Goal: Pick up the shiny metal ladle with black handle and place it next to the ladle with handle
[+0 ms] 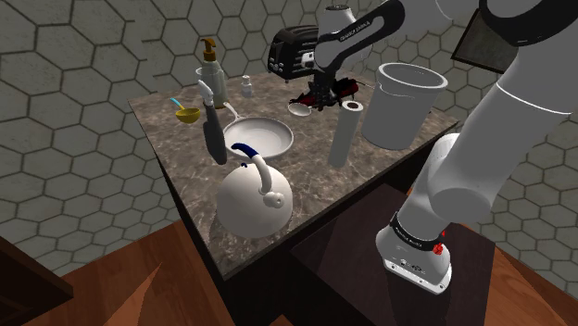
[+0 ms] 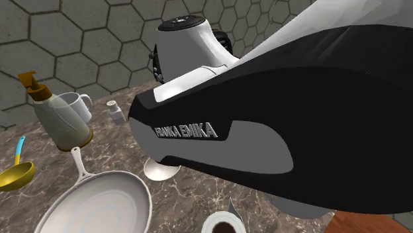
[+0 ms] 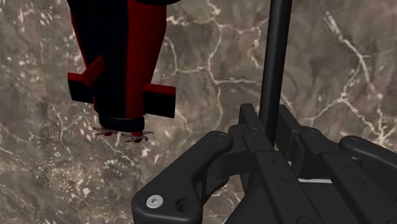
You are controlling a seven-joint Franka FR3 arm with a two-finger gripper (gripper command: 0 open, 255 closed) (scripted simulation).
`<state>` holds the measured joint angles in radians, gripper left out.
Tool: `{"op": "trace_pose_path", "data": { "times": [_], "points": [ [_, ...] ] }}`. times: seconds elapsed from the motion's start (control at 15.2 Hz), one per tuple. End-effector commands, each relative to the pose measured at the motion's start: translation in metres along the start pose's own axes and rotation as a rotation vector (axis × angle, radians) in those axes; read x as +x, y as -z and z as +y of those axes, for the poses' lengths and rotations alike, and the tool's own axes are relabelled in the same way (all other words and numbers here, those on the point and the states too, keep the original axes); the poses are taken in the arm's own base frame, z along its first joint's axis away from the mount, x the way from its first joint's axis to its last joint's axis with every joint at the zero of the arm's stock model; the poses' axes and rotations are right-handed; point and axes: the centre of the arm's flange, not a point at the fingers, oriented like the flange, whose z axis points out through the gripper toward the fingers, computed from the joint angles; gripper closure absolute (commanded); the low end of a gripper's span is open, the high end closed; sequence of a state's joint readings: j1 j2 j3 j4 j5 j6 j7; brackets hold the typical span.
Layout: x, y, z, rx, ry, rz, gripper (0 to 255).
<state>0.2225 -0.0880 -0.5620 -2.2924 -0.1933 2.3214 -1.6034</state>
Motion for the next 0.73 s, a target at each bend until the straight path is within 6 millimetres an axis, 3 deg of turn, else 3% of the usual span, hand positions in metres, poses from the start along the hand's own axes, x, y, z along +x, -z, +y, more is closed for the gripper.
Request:
{"op": "trace_pose_path", "data": {
  "times": [0.0, 0.66],
  "points": [
    [-0.001, 0.010, 0.001, 0.000, 0.000, 0.000, 255],
    [-0.006, 0.063, 0.006, 0.000, 0.000, 0.000, 255]
  ]
}}
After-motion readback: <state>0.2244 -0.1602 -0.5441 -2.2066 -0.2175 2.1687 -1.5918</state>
